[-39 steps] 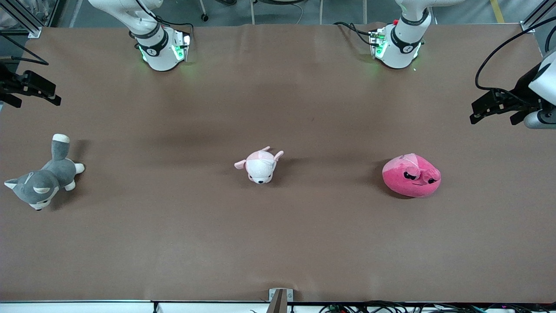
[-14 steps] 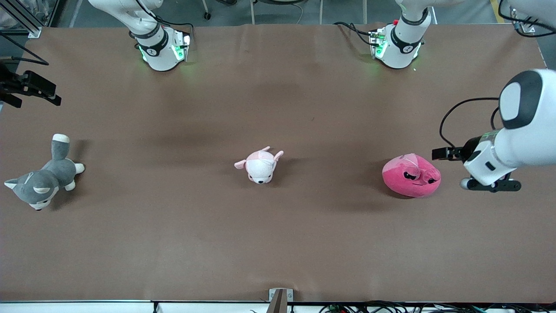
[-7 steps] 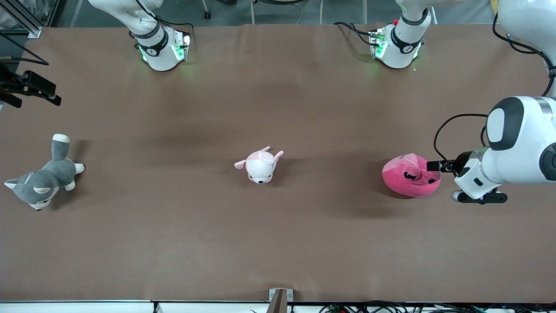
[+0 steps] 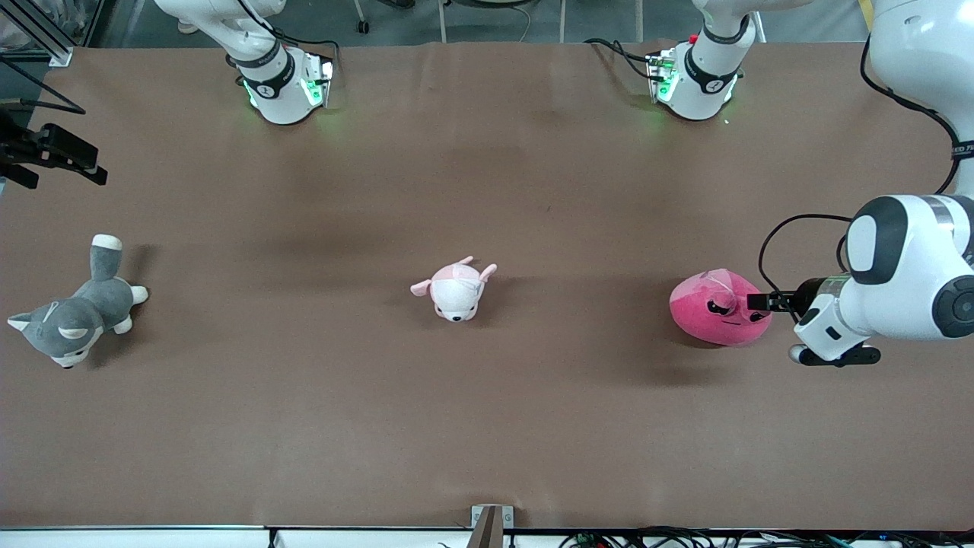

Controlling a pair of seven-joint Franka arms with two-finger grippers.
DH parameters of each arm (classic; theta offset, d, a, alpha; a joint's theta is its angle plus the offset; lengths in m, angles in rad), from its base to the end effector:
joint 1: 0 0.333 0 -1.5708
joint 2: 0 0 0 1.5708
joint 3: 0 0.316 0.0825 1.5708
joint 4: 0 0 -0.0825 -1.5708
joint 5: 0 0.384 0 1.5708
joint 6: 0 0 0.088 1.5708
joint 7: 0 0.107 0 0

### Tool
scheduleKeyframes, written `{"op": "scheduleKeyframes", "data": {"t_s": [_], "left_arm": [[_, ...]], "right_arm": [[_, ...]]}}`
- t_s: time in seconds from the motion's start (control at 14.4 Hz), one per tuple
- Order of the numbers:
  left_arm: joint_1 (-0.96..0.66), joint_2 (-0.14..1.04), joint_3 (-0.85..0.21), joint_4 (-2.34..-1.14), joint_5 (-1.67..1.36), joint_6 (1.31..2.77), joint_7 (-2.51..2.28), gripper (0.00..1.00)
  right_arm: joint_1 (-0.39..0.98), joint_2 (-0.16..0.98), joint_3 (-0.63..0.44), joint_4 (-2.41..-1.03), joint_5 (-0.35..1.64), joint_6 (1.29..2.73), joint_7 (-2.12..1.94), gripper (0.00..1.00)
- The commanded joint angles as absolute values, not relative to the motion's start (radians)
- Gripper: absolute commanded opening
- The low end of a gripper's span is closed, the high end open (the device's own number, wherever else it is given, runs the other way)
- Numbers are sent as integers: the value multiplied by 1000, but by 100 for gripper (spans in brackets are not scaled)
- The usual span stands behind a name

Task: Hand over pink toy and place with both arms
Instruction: 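Lower the left gripper and grasp the pink plush toy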

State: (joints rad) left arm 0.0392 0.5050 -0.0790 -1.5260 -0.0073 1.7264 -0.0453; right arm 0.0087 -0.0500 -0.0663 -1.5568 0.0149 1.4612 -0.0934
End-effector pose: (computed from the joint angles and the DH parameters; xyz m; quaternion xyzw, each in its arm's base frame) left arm 0.6573 -0.0199 0.3454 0.9883 0.0058 -0.1518 0.0167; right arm 0.5268 -0.0296 0.6487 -0.9995 -0.0186 0.0221 0.0108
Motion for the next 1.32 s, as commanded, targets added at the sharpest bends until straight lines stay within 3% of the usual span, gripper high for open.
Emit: {"op": "scheduleKeyframes", "data": {"t_s": [0.0, 0.14, 0.42, 0.9, 1.25], "left_arm": [[32, 523, -81, -1511, 8, 1742, -95, 93], [26, 532, -81, -1509, 8, 1749, -100, 90], [26, 534, -83, -1516, 8, 1761, -100, 64], [23, 528, -91, -1517, 2, 1759, -98, 6], [20, 476, -142, -1505, -2, 1750, -168, 0]], "right_arm": [[-8, -84, -55, -1591, 2, 1468, -109, 100], [-6, -84, -55, -1591, 2, 1468, -109, 100], [-9, -83, -55, -1585, 2, 1468, -109, 100], [-20, -61, -61, -1556, -2, 1474, -104, 100], [-90, 8, -64, -1554, 17, 1578, -141, 100]]}}
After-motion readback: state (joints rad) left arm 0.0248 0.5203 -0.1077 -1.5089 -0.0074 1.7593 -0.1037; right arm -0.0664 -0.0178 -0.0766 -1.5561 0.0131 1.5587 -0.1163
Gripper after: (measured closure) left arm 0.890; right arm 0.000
